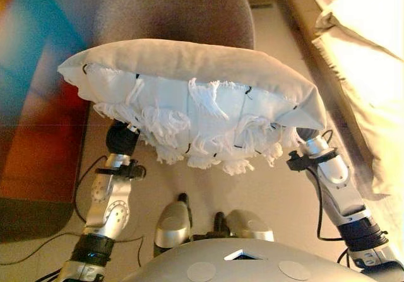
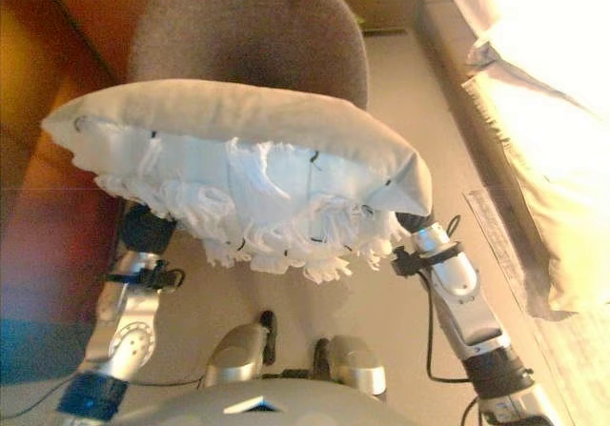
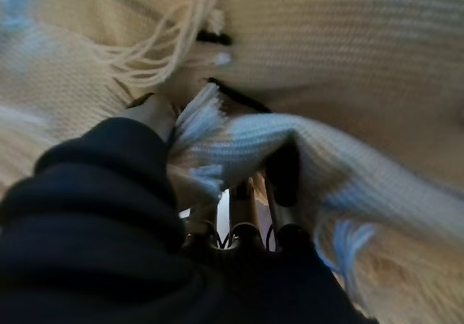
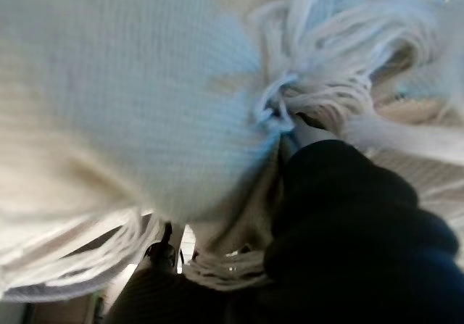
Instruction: Pick up the cushion and take it to the sofa
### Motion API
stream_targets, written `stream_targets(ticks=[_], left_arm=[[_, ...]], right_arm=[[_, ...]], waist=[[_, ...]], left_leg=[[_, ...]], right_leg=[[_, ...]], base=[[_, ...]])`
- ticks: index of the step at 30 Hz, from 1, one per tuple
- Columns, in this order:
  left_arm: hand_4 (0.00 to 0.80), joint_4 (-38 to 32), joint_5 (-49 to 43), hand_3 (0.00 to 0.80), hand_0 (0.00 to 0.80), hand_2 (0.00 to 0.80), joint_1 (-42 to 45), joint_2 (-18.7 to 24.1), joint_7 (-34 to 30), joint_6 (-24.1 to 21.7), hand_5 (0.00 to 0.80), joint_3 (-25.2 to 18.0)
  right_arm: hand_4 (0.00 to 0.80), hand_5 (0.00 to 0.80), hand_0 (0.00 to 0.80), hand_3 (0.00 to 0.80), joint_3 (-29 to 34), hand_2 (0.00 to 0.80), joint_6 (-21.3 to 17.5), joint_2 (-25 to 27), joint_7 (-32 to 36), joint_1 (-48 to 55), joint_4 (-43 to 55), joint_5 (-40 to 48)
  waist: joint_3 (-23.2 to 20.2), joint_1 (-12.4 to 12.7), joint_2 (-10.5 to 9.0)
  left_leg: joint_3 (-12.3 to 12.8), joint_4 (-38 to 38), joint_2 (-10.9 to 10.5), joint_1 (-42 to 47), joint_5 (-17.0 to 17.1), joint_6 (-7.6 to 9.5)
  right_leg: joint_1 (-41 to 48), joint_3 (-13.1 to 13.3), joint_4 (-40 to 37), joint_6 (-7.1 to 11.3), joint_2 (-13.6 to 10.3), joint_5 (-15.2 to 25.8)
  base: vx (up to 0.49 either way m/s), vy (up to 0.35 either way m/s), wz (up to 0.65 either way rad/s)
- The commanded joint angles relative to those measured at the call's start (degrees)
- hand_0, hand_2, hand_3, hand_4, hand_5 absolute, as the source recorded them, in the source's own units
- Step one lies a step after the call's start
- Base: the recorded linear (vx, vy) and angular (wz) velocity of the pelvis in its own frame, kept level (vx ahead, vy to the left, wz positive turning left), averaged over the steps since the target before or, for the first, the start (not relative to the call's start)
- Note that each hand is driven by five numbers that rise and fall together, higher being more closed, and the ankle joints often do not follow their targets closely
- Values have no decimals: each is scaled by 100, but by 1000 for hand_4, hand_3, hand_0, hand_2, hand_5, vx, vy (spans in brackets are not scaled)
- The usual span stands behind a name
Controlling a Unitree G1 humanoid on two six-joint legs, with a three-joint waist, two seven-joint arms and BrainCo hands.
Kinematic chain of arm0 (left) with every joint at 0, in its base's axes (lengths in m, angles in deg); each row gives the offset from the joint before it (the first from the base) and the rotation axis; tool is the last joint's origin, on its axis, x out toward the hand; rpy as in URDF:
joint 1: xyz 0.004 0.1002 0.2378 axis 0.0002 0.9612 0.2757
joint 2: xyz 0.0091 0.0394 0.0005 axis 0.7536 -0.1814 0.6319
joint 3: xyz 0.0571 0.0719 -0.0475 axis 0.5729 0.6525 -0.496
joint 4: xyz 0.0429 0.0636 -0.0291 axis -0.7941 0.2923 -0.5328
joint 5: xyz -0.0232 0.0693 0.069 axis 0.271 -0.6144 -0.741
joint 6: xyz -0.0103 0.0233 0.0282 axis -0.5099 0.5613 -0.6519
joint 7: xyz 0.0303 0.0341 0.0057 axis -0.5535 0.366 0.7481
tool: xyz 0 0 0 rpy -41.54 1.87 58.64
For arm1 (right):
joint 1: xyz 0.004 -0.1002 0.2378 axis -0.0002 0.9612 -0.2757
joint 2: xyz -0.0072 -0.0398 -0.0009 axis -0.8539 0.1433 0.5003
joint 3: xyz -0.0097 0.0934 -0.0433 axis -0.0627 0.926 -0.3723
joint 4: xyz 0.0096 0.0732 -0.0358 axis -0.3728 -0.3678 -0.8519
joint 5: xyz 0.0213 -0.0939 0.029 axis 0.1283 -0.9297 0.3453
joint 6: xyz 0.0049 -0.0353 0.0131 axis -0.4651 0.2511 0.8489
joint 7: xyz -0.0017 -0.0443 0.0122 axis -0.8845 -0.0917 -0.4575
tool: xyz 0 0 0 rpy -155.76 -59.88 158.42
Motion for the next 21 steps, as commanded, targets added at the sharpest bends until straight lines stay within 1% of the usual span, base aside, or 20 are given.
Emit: stream_targets(ticks=[1, 3, 4, 5, 6, 7, 9, 11, 12, 13, 14, 15, 16, 17, 18, 19, 20, 21], left_arm=[[800, -887, -56, 800, 800, 800, -336, 8, -309, -601, 800, 561], [800, -861, -43, 800, 800, 800, -315, -16, -319, -627, 800, 612], [800, -819, -53, 800, 800, 800, -344, -40, -323, -662, 800, 666], [800, -793, -56, 800, 800, 800, -368, -48, -340, -677, 800, 686], [800, -774, -59, 800, 800, 800, -407, -54, -363, -678, 800, 695], [800, -781, -55, 800, 800, 800, -429, -45, -389, -655, 800, 706], [800, -821, -45, 800, 800, 800, -460, 0, -332, -568, 800, 706], [800, -882, -101, 800, 800, 800, -476, 45, -318, -540, 800, 655], [800, -903, -164, 800, 800, 800, -436, 68, -352, -584, 800, 650], [800, -927, -143, 800, 800, 800, -390, 105, -364, -568, 800, 660], [800, -939, -128, 800, 800, 800, -377, 116, -383, -476, 800, 622], [800, -885, -143, 800, 800, 800, -407, 116, -414, -441, 800, 621], [800, -800, -127, 800, 800, 800, -461, 141, -472, -435, 800, 661], [800, -790, -97, 800, 800, 800, -476, 158, -541, -381, 800, 637], [800, -786, -84, 800, 800, 800, -469, 172, -599, -339, 800, 601], [800, -806, -91, 800, 800, 800, -430, 166, -639, -258, 800, 531], [800, -874, -95, 800, 800, 800, -380, 160, -622, -213, 800, 477], [800, -890, -71, 800, 800, 800, -373, 168, -613, -196, 800, 473]], right_arm=[[800, 800, 800, 800, -331, 800, -338, -189, 266, -409, 609, 74], [800, 800, 800, 800, -352, 800, -346, -180, 228, -379, 601, 73], [800, 800, 800, 800, -375, 800, -386, -170, 192, -400, 578, 91], [800, 800, 800, 800, -373, 800, -422, -165, 177, -413, 560, 97], [800, 800, 800, 800, -347, 800, -454, -143, 179, -428, 554, 145], [800, 800, 800, 800, -330, 800, -462, -118, 161, -427, 570, 191], [800, 800, 800, 800, -271, 800, -432, -132, 163, -402, 550, 287], [800, 800, 800, 800, -209, 800, -342, -186, 106, -382, 603, 345], [800, 800, 800, 800, -209, 800, -374, -237, 66, -357, 627, 293], [800, 800, 800, 800, -204, 800, -433, -302, 4, -304, 649, 194], [800, 800, 800, 800, -212, 800, -454, -361, -90, -277, 666, 86], [800, 800, 800, 800, -240, 800, -475, -416, -180, -285, 627, 22], [800, 800, 800, 800, -255, 800, -487, -473, -265, -285, 582, -4], [800, 800, 800, 800, -227, 800, -467, -515, -261, -261, 579, -12], [800, 800, 800, 800, -209, 800, -437, -538, -253, -241, 588, -18], [800, 800, 800, 800, -178, 800, -353, -582, -223, -222, 602, -25], [800, 800, 800, 800, -126, 800, -355, -575, -152, -194, 601, 39], [800, 800, 800, 800, -108, 800, -396, -556, -134, -167, 576, 79]], waist=[[-434, 191, 42], [-423, 234, 49], [-403, 269, 50], [-388, 284, 41], [-377, 303, 14], [-403, 309, -23], [-497, 263, -103], [-627, 286, -222], [-716, 320, -297], [-799, 343, -352], [-867, 337, -384], [-911, 326, -399], [-935, 281, -430], [-974, 275, -402], [-987, 252, -407], [-980, 217, -376], [-961, 177, -276], [-921, 129, -237]], left_leg=[[-75, -1766, 59, -106, 1639, -33], [-247, -1771, 152, -244, 1654, -94], [-380, -1771, 218, -339, 1676, -136], [-435, -1771, 247, -363, 1685, -150], [-481, -1770, 273, -352, 1639, -142], [-455, -1771, 282, -358, 1489, -115], [-235, -1737, 214, -220, 1360, 2], [-229, -1209, 0, -131, 1173, 220], [-233, -1041, -126, -106, 1017, 359], [-266, -954, -234, -90, 927, 455], [-266, -947, -304, -24, 863, 546], [-287, -1012, -353, 74, 837, 593], [-339, -1041, -454, 163, 828, 613], [-322, -1051, -466, 187, 830, 606], [-298, -1070, -498, 244, 822, 602], [-231, -1125, -505, 425, 798, 584], [-237, -1192, -434, 545, 783, 560], [-290, -1218, -420, 659, 748, 543]], right_leg=[[801, -134, -125, 375, 335, -29], [775, -159, 172, 383, 315, -297], [757, -185, 374, 393, 277, -471], [761, -206, 500, 410, 235, -550], [785, -237, 637, 453, 151, -611], [813, -317, 764, 539, 20, -568], [873, -384, 1057, 764, -220, -233], [965, -426, 1426, 1007, -472, 365], [997, -417, 1642, 1139, -563, 717], [989, -369, 1762, 1227, -609, 1034], [903, -257, 1939, 1255, -554, 1290], [799, -211, 1974, 1261, -481, 1361], [700, -119, 1803, 1262, -403, 1410], [569, -181, 1556, 1248, -364, 1442], [504, -307, 1348, 1251, -418, 1426], [301, -550, 954, 1250, -564, 1416], [0, -623, 753, 1191, -539, 1280], [-160, -672, 543, 1105, -514, 1195]], base=[[579, 115, 7], [592, 139, -8], [627, 177, -16], [676, 213, -24], [708, 256, -24], [789, 314, -26], [783, 330, -26], [811, 307, -15], [815, 259, -3], [761, 203, -5], [672, 156, 4], [621, 120, 16], [517, 98, 30], [455, 79, 32], [452, 81, 33], [431, 67, 32], [391, 48, 17], [310, 8, 21]])
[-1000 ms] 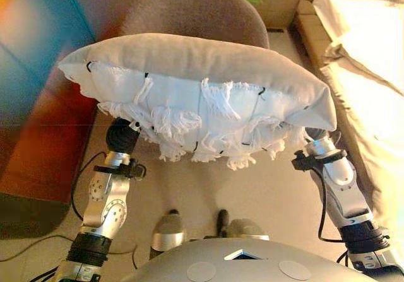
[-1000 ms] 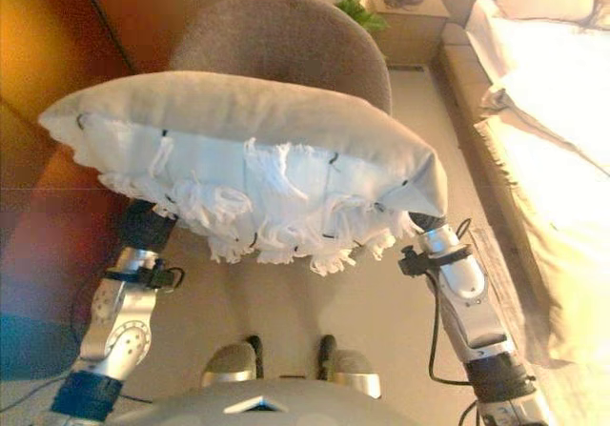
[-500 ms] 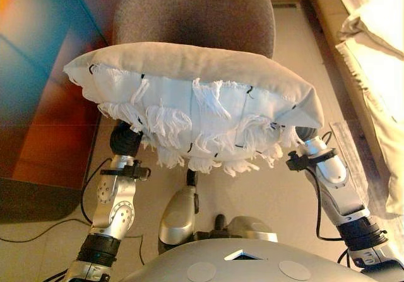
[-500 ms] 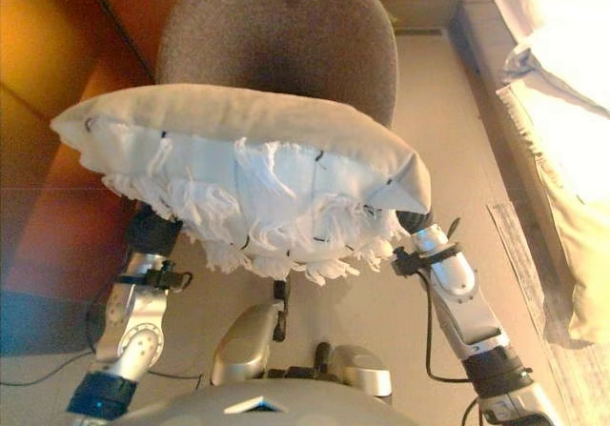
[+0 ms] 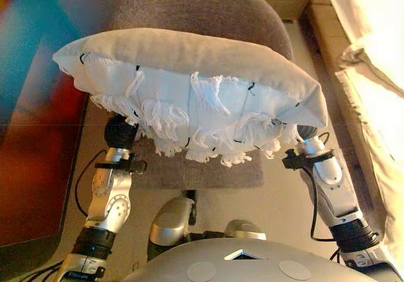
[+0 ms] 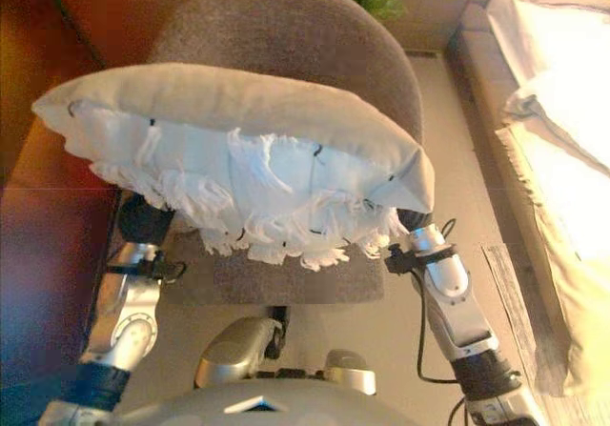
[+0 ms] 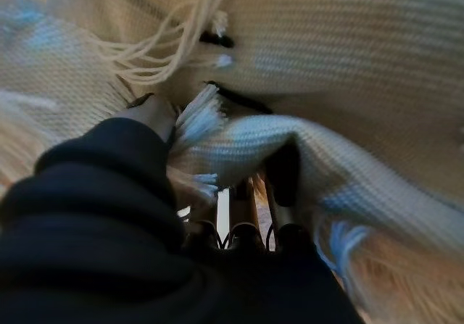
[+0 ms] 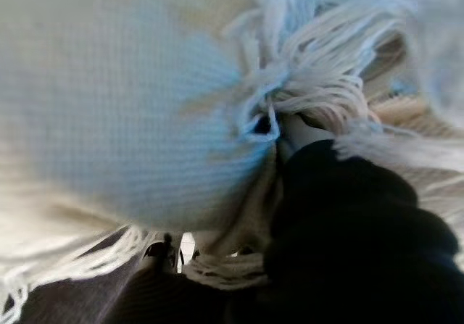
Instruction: Pick up the cushion and take it to the sofa
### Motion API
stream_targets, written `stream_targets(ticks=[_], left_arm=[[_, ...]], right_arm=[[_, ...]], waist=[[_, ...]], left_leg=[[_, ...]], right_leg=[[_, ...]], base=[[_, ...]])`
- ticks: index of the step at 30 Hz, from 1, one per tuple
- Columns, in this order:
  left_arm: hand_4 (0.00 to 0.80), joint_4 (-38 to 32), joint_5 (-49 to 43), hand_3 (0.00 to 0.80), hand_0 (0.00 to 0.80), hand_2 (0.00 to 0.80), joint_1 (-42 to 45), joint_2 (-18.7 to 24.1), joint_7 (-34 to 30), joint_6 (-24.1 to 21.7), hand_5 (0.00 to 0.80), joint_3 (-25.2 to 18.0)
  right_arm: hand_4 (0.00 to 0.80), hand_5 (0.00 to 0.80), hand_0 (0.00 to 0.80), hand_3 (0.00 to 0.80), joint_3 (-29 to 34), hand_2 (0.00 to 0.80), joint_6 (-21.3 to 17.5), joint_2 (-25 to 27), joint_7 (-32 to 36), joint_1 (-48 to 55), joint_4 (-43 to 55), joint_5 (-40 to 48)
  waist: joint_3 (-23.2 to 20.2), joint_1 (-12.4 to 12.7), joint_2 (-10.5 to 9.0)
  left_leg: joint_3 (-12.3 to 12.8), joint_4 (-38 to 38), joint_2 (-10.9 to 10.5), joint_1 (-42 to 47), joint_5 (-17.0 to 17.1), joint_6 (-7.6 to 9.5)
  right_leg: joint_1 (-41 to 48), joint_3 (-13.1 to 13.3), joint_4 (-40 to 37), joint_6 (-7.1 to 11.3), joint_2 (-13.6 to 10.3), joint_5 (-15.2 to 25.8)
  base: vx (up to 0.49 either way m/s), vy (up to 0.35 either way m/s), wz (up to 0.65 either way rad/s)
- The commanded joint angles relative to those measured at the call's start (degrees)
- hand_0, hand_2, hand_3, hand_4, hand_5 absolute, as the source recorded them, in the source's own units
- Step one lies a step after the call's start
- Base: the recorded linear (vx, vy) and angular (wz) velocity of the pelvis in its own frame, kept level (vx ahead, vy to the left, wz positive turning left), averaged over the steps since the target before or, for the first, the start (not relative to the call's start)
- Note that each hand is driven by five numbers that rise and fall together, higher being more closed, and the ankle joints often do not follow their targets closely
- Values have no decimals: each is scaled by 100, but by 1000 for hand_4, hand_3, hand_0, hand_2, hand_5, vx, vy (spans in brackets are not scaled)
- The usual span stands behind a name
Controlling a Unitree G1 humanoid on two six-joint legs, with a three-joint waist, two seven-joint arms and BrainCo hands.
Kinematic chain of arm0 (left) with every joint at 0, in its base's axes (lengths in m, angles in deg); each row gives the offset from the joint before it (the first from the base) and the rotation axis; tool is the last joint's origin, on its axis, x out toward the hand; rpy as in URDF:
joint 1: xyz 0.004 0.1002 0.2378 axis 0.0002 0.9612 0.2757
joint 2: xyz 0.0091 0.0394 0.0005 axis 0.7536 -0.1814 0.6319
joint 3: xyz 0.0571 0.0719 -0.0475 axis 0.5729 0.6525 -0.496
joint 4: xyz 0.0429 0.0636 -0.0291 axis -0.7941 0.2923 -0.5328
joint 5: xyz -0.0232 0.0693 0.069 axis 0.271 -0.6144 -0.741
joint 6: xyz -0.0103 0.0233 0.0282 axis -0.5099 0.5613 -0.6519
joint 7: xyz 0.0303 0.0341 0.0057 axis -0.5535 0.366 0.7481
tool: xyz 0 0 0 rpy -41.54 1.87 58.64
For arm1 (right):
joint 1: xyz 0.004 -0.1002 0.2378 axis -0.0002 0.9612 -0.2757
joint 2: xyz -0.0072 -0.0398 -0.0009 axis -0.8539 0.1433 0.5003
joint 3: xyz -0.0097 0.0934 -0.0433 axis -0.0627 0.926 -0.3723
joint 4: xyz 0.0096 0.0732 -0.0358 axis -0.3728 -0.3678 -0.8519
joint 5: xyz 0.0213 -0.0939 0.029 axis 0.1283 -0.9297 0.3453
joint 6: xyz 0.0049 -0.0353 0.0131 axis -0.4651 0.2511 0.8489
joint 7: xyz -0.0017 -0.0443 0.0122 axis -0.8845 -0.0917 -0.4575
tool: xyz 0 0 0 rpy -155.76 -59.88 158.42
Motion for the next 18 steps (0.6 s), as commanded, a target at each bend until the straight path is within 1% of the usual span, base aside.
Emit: stream_targets(ticks=[1, 2, 3, 4, 5, 6, 7, 9, 10, 11, 13, 15, 16, 17, 18], left_arm=[[800, -800, -180, 800, 800, 800, -183, -189, -602, -106, 800, 533], [800, -801, -207, 800, 800, 800, -189, -205, -608, -116, 800, 544], [800, -800, -193, 800, 800, 800, -199, -201, -643, -136, 800, 560], [800, -814, -196, 800, 800, 800, -215, -192, -689, -134, 800, 573], [800, -828, -194, 800, 800, 800, -227, -193, -717, -109, 800, 573], [800, -878, -195, 800, 800, 800, -233, -199, -728, -44, 800, 570], [800, -908, -212, 800, 800, 800, -222, -204, -727, -5, 800, 573], [800, -924, -219, 800, 800, 800, -210, -178, -702, -23, 800, 609], [800, -884, -241, 800, 800, 800, -219, -156, -618, -60, 800, 647], [800, -839, -312, 800, 800, 800, -226, -188, -501, -67, 800, 670], [800, -782, -281, 800, 800, 800, -221, -248, -249, 11, 800, 684], [800, -666, -329, 800, 800, 800, -162, -308, -117, -3, 800, 657], [800, -609, -418, 800, 800, 800, -120, -324, -38, -54, 800, 653], [800, -578, -483, 800, 800, 800, -84, -324, 0, -114, 800, 626], [800, -563, -522, 800, 800, 800, -53, -331, 23, -156, 800, 594]], right_arm=[[800, 800, 800, 800, -138, 800, -527, -31, 237, -207, 377, 85], [800, 800, 800, 800, -133, 800, -586, -21, 254, -180, 365, 84], [800, 800, 800, 800, -138, 800, -652, 23, 248, -186, 348, 98], [800, 800, 800, 800, -142, 800, -681, 62, 207, -203, 336, 102], [800, 800, 800, 800, -140, 800, -666, 68, 173, -231, 325, 101], [800, 800, 800, 800, -114, 800, -589, 68, 133, -286, 323, 119], [800, 800, 800, 800, -100, 800, -533, 68, 121, -327, 308, 138], [800, 800, 800, 800, -85, 800, -424, 97, 149, -398, 290, 242], [800, 800, 800, 800, -70, 800, -385, 137, 211, -386, 279, 311], [800, 800, 800, 800, -59, 800, -333, 148, 259, -392, 240, 342], [800, 800, 800, 800, -52, 800, -173, 184, 301, -377, 253, 471], [800, 800, 800, 800, -86, 800, -117, 154, 374, -285, 214, 531], [800, 800, 800, 800, -122, 800, -124, 138, 402, -224, 159, 468], [800, 800, 800, 800, -139, 800, -101, 170, 431, -191, 141, 448], [800, 800, 800, 800, -175, 800, -114, 189, 446, -153, 109, 428]], waist=[[-621, -195, 292], [-569, -253, 331], [-524, -311, 348], [-495, -381, 333], [-474, -430, 334], [-462, -469, 344], [-473, -495, 333], [-544, -506, 307], [-612, -508, 274], [-663, -515, 240], [-721, -567, 205], [-736, -563, 187], [-708, -563, 159], [-658, -545, 124], [-601, -531, 102]], left_leg=[[177, -257, 535, -248, 175, -468], [105, -293, 565, -78, 118, -487], [55, -319, 597, 60, 39, -509], [-8, -311, 594, 143, -68, -511], [-55, -312, 606, 233, -163, -511], [-105, -355, 644, 359, -256, -508], [-137, -376, 675, 464, -329, -501], [-124, -402, 745, 640, -438, -512], [-85, -357, 766, 673, -536, -537], [-63, -261, 769, 666, -593, -553], [-6, 25, 827, 653, -645, -591], [17, 497, 925, 513, -404, -747], [4, 1064, 955, 296, -175, -832], [-27, 1578, 953, 41, -7, -866], [-43, 2093, 943, -234, 51, -860]], right_leg=[[-430, -359, -2162, -173, 277, 1790], [-555, -443, -2415, -206, 206, 1803], [-655, -389, -2804, -190, 118, 1917], [-758, -138, -3139, -132, 49, 2148], [-817, 50, -3299, -91, 3, 2334], [-869, 203, -3370, -46, -30, 2445], [-856, 292, -3440, -16, -16, 2469], [-736, 247, -3534, -53, 30, 2423], [-635, 187, -3658, -73, 14, 2403], [-526, 208, -3792, -102, 0, 2429], [-429, 335, -3812, -159, 66, 2421], [-319, 240, -3921, -266, 90, 2390], [-291, 284, -3955, -341, 121, 2385], [-287, 279, -3953, -392, 128, 2392], [-297, 279, -3914, -457, 137, 2377]], base=[[276, -17, 23], [307, -46, 39], [281, -79, 45], [297, -96, 49], [320, -112, 54], [336, -119, 55], [347, -137, 49], [336, -146, 29], [351, -159, 34], [334, -156, 46], [297, -152, 33], [226, -152, 7], [152, -167, 4], [120, -170, 1], [101, -146, 0]])
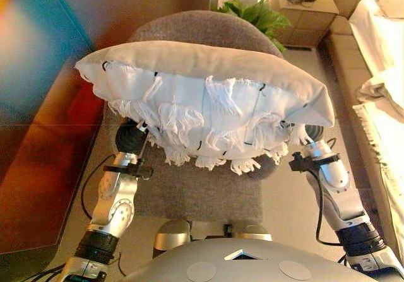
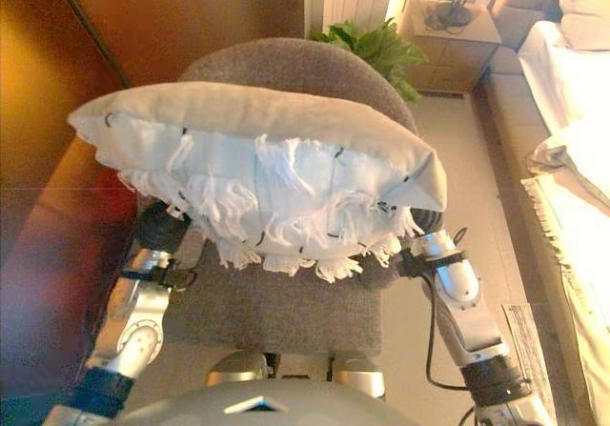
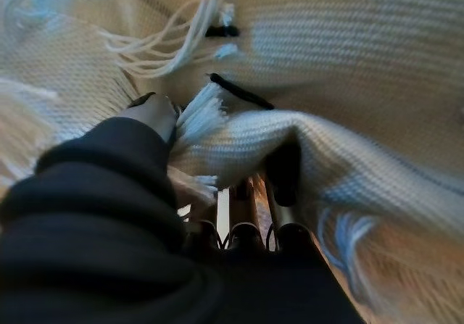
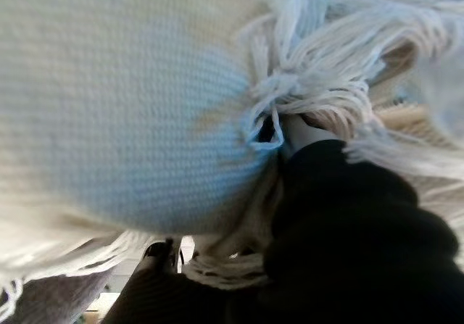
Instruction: Pick up the cushion and take it to the sofa
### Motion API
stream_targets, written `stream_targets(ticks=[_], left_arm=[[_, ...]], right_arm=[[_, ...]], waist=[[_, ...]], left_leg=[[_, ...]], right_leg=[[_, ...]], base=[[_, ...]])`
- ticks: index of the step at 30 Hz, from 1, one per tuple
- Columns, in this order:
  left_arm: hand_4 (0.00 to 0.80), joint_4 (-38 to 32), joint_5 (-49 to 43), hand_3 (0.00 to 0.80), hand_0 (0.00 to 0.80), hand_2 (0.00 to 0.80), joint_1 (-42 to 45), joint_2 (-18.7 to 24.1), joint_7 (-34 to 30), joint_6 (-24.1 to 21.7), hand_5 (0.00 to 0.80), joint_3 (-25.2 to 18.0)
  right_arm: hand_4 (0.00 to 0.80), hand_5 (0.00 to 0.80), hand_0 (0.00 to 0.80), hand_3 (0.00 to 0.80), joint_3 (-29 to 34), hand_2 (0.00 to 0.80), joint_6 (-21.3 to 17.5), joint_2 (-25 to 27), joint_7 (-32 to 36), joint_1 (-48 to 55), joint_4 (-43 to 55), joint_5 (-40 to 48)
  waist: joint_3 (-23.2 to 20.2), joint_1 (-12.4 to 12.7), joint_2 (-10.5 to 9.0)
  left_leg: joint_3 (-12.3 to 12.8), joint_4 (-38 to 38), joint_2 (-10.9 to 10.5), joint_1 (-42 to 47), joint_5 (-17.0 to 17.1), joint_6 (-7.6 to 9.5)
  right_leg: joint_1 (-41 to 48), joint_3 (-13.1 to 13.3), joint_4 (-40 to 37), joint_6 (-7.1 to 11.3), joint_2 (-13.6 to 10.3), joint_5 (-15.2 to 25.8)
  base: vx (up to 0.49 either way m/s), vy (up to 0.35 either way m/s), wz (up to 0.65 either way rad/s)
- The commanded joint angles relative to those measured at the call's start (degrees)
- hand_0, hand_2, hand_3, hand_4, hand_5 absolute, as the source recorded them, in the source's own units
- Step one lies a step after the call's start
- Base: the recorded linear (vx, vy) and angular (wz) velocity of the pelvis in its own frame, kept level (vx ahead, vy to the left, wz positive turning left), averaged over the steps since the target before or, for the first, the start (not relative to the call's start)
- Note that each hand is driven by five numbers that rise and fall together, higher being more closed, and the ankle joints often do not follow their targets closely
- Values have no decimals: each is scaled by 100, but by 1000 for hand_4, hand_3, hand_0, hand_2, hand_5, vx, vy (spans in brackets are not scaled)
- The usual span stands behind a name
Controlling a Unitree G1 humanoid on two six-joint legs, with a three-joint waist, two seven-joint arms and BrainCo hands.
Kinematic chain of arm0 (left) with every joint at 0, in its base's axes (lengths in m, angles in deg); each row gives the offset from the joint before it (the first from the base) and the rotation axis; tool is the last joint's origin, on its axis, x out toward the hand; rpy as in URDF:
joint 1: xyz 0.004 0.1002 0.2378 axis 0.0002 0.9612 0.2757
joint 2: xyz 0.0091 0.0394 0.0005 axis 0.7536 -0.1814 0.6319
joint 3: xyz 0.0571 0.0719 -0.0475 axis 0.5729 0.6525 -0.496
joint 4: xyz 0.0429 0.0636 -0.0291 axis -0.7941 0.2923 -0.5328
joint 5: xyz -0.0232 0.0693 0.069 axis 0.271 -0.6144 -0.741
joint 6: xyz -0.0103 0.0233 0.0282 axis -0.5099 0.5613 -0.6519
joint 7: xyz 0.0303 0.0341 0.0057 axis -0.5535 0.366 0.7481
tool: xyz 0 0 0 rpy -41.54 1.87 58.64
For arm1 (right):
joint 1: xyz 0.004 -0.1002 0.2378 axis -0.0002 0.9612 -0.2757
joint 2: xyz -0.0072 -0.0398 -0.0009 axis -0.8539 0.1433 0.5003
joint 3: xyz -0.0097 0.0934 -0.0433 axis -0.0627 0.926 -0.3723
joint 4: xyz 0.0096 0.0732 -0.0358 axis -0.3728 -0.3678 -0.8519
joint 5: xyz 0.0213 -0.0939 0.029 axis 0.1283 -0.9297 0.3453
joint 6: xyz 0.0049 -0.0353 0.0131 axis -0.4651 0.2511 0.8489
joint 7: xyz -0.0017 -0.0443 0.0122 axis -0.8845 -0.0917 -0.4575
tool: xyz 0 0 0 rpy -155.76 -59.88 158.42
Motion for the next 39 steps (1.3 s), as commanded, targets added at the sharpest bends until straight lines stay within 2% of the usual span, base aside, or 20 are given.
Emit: stream_targets(ticks=[1, 3, 5, 6, 7, 11, 14, 18, 23, 25, 29, 32, 36, 39], left_arm=[[800, -554, -393, 800, 800, 800, -270, -141, -110, -413, 800, 248], [800, -411, -348, 800, 800, 800, -286, -185, -166, -393, 800, 172], [800, -363, -469, 800, 800, 800, -335, -223, -143, -426, 800, 231], [800, -363, -524, 800, 800, 800, -389, -223, -134, -377, 800, 276], [800, -316, -619, 800, 800, 800, -473, -255, -34, -304, 800, 321], [800, -127, -792, 800, 800, 800, -506, -332, 260, 59, 800, 410], [800, 74, -937, 800, 800, 800, -417, -352, 416, 307, 800, 434], [800, 247, -1136, 800, 800, 800, -329, -276, 455, 526, 800, 404], [800, 373, -1222, 800, 800, 800, -689, -162, 553, 614, 800, 458], [800, 554, -1522, 800, 800, 800, -954, -176, 649, 451, 800, 591], [800, 1316, -1623, 800, 800, 800, -1623, -391, 864, 359, 800, 827], [800, 1846, -1698, 800, 800, 800, -1979, -594, 930, 380, 800, 917], [800, 2503, -1810, 800, 800, 800, -2370, -876, 1128, 492, 800, 915], [800, 2858, -1843, 800, 800, 800, -2632, -963, 1233, 648, 800, 901]], right_arm=[[800, 800, 800, 800, -293, 800, -226, -60, 343, -291, 380, 104], [800, 800, 800, 800, -306, 800, -216, -85, 247, -297, 176, 112], [800, 800, 800, 800, -371, 800, -300, -124, 185, -348, 16, 73], [800, 800, 800, 800, -376, 800, -297, -147, 132, -359, -23, 21], [800, 800, 800, 800, -400, 800, -225, -165, 62, -421, -87, 24], [800, 800, 800, 800, -355, 800, 44, -308, 141, -199, -92, 115], [800, 800, 800, 800, -314, 800, 299, -438, 99, -10, -214, 192], [800, 800, 800, 800, -357, 800, 534, -564, -61, 37, -478, 301], [800, 800, 800, 800, -553, 800, 524, -714, -203, -373, -928, 354], [800, 800, 800, 800, -680, 800, 435, -757, -275, -633, -1203, 338], [800, 800, 800, 800, -914, 800, 392, -868, -526, -1144, -1755, 202], [800, 800, 800, 800, -1014, 800, 511, -976, -694, -1467, -2111, 38], [800, 800, 800, 800, -1071, 800, 781, -1087, -678, -1987, -2767, -61], [800, 800, 800, 800, -1087, 800, 1082, -1081, -518, -2460, -3290, 257]], waist=[[-152, 25, -169], [-23, 92, -119], [53, 159, -10], [116, 186, 20], [114, 201, -3], [-85, 90, 41], [-205, 43, 63], [-97, 51, 51], [149, 108, 78], [183, 168, 74], [141, 189, 92], [89, 178, 109], [130, 170, 113], [174, 213, 94]], left_leg=[[180, 2194, 136, -972, 552, 74], [182, 1507, 95, -1016, 511, 64], [23, 446, 0, -939, 572, 64], [-74, 391, -50, -1016, 752, 22], [-194, 263, -131, -960, 602, 65], [-182, -508, -108, -329, 438, 164], [-75, -649, -81, -79, 349, 188], [112, -490, -84, -153, 229, 245], [207, -527, -82, -191, 227, 314], [238, -537, -93, -191, 198, 305], [218, -701, -107, -116, 230, 299], [209, -761, -95, -93, 234, 283], [224, -786, -52, -68, 223, 234], [205, -785, -41, -41, 209, 206]], right_leg=[[-193, 31, 145, 23, -126, 159], [-127, -21, 159, 69, -83, 87], [-83, -55, 121, 119, -32, 46], [-18, -66, 112, 110, -20, 9], [15, -43, 54, 133, -55, 16], [80, -164, -6, 179, -87, -17], [103, -227, -6, 219, -115, -60], [-2, -316, 126, 267, -202, -80], [-115, -410, 234, 300, -237, -80], [-72, -515, 135, 286, -258, -66], [-4, -459, -6, 310, -264, -29], [-28, -421, -6, 324, -255, -37], [-40, -412, -6, 318, -230, -37], [-10, -405, -6, 310, -210, -52]], base=[[109, -97, 1], [115, -2, 16], [95, 77, 13], [107, 86, 15], [121, 90, 18], [182, 102, -18], [187, 87, -9], [58, 60, 1], [-16, 29, -4], [-7, -4, -9], [9, -16, -4], [15, -39, -3], [-14, -42, 0], [5, -38, -1]])
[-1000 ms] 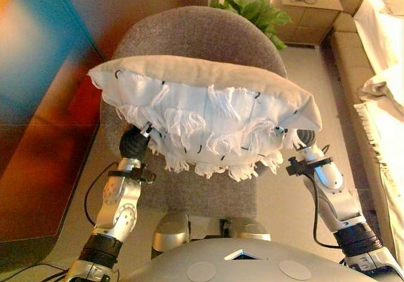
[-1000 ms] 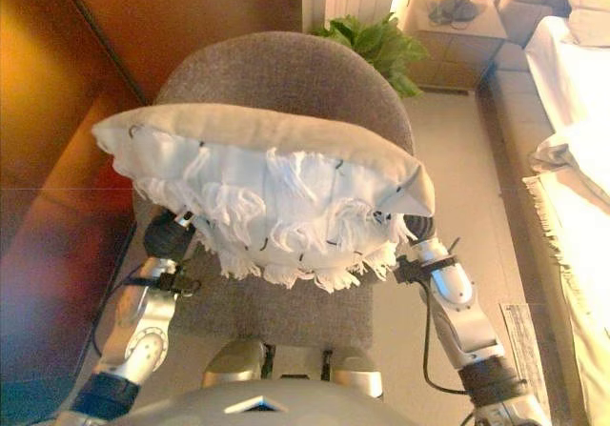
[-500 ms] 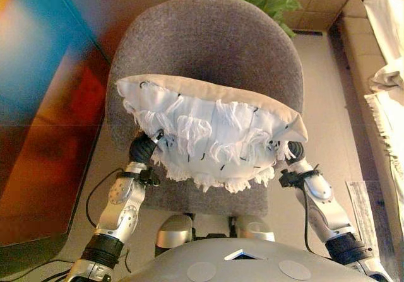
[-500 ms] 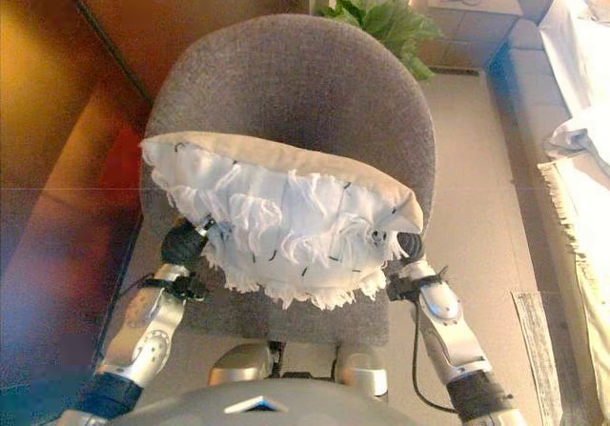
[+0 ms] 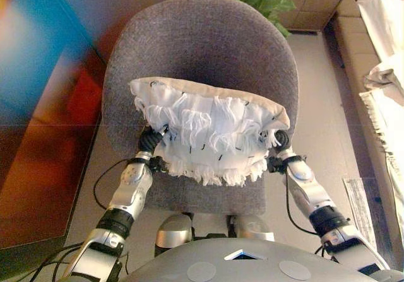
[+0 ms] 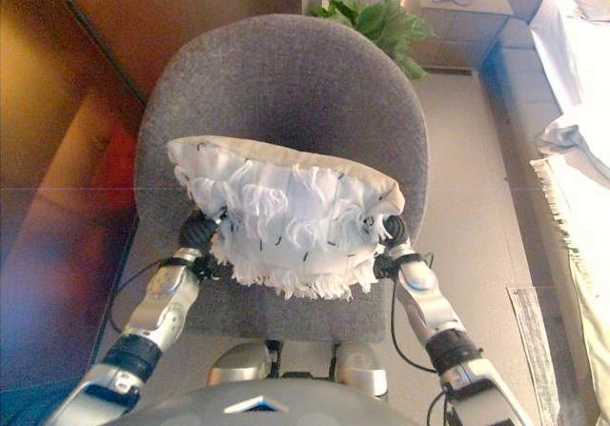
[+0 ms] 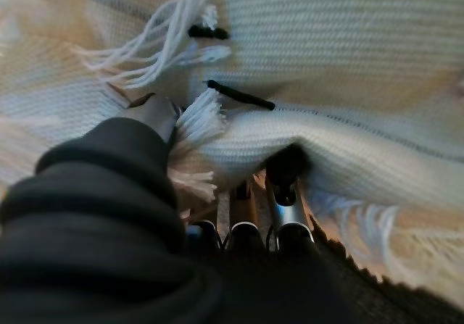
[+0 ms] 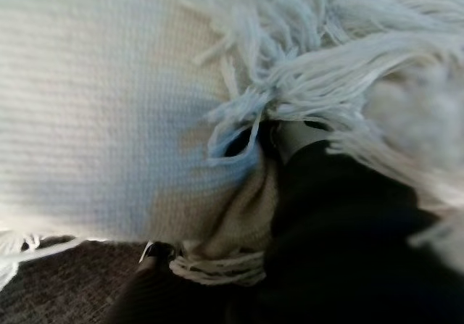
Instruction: Pick up the cushion and take it to the sofa
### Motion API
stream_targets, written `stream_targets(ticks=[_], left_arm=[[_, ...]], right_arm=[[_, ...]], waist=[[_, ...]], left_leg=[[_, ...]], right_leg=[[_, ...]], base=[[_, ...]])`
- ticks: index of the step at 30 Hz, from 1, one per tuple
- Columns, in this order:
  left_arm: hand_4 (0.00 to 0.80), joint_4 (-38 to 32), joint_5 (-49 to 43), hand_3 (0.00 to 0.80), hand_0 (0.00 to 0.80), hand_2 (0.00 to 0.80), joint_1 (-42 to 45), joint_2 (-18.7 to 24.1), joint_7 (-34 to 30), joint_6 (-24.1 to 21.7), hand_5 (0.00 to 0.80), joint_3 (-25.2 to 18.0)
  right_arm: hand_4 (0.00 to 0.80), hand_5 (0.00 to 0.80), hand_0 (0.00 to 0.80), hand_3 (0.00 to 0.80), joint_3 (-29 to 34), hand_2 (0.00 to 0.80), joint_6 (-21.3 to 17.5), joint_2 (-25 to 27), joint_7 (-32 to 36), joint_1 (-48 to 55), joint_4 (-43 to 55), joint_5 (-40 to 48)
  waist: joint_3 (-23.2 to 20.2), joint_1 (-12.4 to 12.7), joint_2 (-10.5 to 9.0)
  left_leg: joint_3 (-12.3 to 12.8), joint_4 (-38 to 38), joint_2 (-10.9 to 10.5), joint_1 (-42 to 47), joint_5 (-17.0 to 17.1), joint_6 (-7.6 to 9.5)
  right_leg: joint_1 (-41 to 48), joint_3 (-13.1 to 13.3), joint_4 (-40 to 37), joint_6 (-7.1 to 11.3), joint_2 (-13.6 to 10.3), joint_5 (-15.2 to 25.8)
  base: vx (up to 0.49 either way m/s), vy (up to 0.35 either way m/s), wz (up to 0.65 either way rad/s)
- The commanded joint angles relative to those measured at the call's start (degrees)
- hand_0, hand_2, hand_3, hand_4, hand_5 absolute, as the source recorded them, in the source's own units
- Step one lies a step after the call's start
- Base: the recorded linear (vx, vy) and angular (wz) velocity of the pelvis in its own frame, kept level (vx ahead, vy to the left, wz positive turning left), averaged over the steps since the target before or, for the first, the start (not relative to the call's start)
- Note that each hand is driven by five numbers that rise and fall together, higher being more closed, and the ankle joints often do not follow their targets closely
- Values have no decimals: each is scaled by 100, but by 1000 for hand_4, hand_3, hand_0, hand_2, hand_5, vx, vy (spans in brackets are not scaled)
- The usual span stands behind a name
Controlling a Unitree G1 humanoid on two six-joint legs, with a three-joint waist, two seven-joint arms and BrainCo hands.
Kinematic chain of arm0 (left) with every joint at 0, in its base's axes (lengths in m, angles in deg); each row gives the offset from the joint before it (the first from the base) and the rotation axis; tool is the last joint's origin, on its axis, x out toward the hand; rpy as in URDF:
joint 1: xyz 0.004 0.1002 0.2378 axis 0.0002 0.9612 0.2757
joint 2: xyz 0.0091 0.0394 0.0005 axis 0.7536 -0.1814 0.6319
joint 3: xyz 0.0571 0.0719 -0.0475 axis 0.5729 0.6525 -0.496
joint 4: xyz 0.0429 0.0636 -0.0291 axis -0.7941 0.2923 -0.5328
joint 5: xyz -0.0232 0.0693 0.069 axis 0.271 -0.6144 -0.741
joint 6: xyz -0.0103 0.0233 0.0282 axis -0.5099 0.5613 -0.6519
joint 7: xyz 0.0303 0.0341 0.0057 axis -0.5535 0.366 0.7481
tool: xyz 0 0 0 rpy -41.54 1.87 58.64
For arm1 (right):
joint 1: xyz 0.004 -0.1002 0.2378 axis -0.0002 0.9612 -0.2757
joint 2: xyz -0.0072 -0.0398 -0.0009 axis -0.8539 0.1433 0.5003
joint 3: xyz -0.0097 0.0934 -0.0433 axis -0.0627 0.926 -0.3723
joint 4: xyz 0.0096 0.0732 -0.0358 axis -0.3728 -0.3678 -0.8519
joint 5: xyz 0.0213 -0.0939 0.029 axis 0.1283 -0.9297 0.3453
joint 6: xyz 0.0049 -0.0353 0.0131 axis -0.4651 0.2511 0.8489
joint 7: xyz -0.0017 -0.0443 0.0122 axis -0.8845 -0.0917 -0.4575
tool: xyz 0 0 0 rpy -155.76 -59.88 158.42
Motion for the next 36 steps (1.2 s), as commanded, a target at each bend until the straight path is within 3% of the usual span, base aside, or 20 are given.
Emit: stream_targets(ticks=[1, 8, 14, 19, 23, 27, 28, 29, 30, 36], left_arm=[[800, 223, -260, 800, 800, 800, -1276, -437, -75, -320, 800, 480], [800, 1287, -147, 800, 800, 800, -2529, -628, 295, 1, 800, 711], [800, 2667, 187, 800, 800, 800, -3955, -591, 345, 537, 800, 689], [800, 3402, 296, 800, 800, 800, -4757, -596, 617, 593, 800, 584], [800, 3561, 400, 800, 800, 800, -5150, -521, 705, 708, 800, 767], [800, 3702, 797, 800, 800, 800, -5361, -418, 725, 802, 800, 819], [791, 3715, 828, 791, 791, 791, -5372, -404, 742, 755, 791, 788], [307, 3704, 781, 307, 307, 307, -5364, -381, 738, 738, 307, 779], [0, 3685, 757, 0, 0, 0, -5364, -330, 741, 695, 0, 808], [0, 3306, 937, 0, 0, 0, -5276, 325, 1016, 325, 0, 761]], right_arm=[[800, 800, 800, 800, -321, 800, 44, -321, 296, -1253, -202, 319], [800, 800, 800, 800, -404, 800, 168, -454, 282, -2877, -1788, 811], [800, 800, 800, 800, -409, 800, 446, -315, 866, -4309, -3412, 1108], [800, 800, 800, 800, -404, 800, 455, -226, 906, -5041, -4081, 790], [800, 800, 800, 800, -894, 800, 528, 52, 424, -5481, -4243, -377], [800, 800, 800, 800, -1179, 800, 833, 276, -206, -5878, -4375, -475], [427, 427, 427, 427, -1151, 427, 826, 316, -382, -5958, -4378, -469], [0, 0, 0, 0, -1129, 0, 806, 341, -513, -5998, -4357, -490], [0, 0, 0, 0, -1129, 0, 763, 391, -691, -6036, -4311, -483], [0, 0, 0, 0, -1021, 0, 379, 1002, -1371, -5905, -3624, -441]], waist=[[-23, 213, -110], [291, 278, -185], [649, 198, -203], [842, 95, -157], [996, 29, -127], [1137, -1, -104], [1168, -10, -86], [1185, -15, -71], [1201, -24, -54], [1182, -92, 18]], left_leg=[[-8, 224, -26, -212, -302, 8], [-59, 279, 17, -460, -295, -67], [-79, 236, 40, -771, -175, -119], [-94, 113, 28, -929, -43, -146], [-52, 79, 16, -1075, 31, -159], [-24, 100, -2, -1154, 40, -175], [-14, 109, -10, -1171, 34, -178], [-6, 107, -17, -1178, 33, -178], [11, 105, -24, -1194, 38, -180], [92, 119, -63, -1184, 14, -183]], right_leg=[[204, -211, 26, 165, -51, -230], [-2, -185, 26, 170, -2, -187], [-345, -123, 26, 185, 32, -85], [-595, -49, 26, 216, 22, -5], [-801, -24, 26, 256, -8, 81], [-912, -30, 55, 265, -36, 98], [-939, -33, 69, 260, -43, 87], [-959, -37, 81, 256, -45, 77], [-992, -33, 104, 252, -47, 69], [-1057, -82, 216, 265, -80, -19]], base=[[-9, -36, 1], [-86, -52, 3], [-124, -8, 10], [-40, 34, 1], [-29, 24, 2], [-4, 16, 2], [-4, 46, 5], [-4, 55, 2], [2, 46, 0], [26, 52, 3]])
